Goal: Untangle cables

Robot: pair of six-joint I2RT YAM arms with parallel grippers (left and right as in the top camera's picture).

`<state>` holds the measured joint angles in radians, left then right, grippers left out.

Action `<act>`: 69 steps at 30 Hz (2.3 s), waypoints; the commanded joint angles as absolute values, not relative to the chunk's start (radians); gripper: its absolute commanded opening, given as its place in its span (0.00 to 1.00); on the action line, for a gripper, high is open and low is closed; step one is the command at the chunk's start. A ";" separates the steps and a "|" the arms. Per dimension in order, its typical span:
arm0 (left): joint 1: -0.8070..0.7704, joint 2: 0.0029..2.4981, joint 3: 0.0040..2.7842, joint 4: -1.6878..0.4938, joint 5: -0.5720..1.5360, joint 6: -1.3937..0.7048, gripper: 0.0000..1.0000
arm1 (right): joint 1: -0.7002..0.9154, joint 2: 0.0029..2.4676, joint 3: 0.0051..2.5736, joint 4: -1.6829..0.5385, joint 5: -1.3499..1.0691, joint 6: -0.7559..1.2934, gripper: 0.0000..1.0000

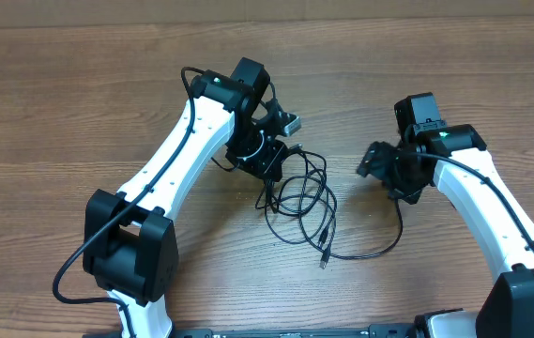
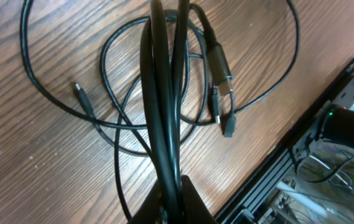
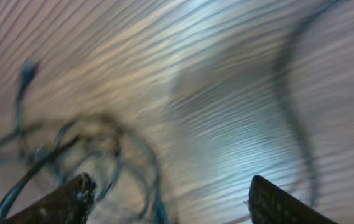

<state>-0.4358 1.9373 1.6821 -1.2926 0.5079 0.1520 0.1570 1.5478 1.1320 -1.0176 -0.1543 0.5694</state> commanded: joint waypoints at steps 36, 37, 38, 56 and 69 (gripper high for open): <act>-0.344 1.898 2.323 -1.620 0.464 0.037 0.07 | 0.156 1.551 1.145 -1.084 -0.245 0.395 0.77; -0.355 1.925 2.323 -1.628 0.464 0.037 0.06 | 0.156 1.551 1.145 -1.087 -0.244 0.395 0.77; -0.366 1.951 2.323 -1.636 0.464 0.037 0.05 | 0.156 1.551 1.145 -1.089 -0.244 0.395 0.77; -0.412 2.040 2.319 -1.689 0.249 -0.045 0.57 | 0.156 1.551 1.145 -1.091 -0.244 0.395 0.80; -0.457 2.040 2.046 -1.565 0.282 -0.075 0.69 | 0.156 1.551 1.145 -1.091 -0.244 0.395 0.80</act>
<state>-0.4484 2.0426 2.1384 -1.6070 0.2523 -0.0540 0.1577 1.5478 1.1320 -1.0935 -0.2543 0.4026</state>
